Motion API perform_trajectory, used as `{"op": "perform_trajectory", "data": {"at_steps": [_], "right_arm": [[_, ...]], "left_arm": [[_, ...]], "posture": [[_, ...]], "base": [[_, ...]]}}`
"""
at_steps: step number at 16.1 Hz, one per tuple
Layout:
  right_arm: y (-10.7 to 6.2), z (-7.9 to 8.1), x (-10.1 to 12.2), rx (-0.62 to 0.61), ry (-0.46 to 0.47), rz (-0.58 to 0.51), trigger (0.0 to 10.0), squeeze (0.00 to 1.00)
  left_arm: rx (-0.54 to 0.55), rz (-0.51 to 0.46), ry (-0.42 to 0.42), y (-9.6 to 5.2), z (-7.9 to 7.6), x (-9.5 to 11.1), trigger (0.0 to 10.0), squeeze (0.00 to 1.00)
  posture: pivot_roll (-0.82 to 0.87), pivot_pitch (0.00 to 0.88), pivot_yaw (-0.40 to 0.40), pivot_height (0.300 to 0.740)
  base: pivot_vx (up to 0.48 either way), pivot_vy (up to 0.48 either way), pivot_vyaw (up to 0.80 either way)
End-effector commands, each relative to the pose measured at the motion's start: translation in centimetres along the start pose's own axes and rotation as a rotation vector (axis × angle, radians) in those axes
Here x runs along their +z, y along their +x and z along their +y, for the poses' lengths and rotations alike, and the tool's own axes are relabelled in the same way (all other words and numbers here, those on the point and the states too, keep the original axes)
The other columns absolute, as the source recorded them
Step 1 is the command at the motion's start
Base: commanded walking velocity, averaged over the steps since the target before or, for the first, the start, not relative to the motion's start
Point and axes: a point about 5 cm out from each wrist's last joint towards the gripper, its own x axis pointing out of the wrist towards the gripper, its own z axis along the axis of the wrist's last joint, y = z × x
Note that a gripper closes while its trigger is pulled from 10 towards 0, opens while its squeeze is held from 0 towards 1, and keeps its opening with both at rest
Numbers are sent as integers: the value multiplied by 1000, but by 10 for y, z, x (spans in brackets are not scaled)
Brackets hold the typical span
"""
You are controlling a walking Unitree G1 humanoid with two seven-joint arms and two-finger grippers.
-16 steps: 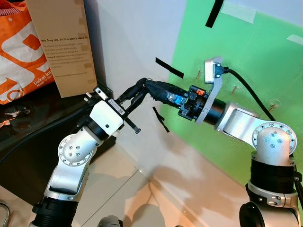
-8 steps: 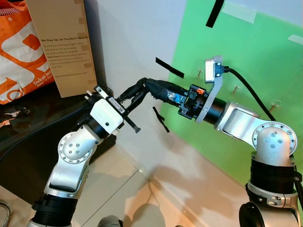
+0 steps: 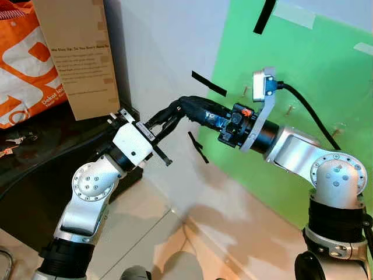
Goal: Hang keys on a hook
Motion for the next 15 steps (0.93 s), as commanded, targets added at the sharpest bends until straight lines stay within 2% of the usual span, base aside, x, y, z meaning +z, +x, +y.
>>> {"op": "perform_trajectory", "data": {"at_steps": [1, 12, 15], "right_arm": [[-3, 1, 2, -4, -21, -4, 0, 0], [0, 4, -2, -8, -67, 20, 0, 0], [2, 1, -5, -47, -119, 52, 0, 0]], "left_arm": [[-22, -11, 4, 4, -1, 1, 0, 0], [-32, -10, 21, 6, 2, 0, 0, 0], [-33, -15, 27, 8, 4, 0, 0, 0]], "posture": [[41, 0, -72, 740], [43, 0, -72, 740], [43, 0, -73, 740]], "base": [[0, 0, 0], [0, 0, 0], [0, 0, 0]]}}
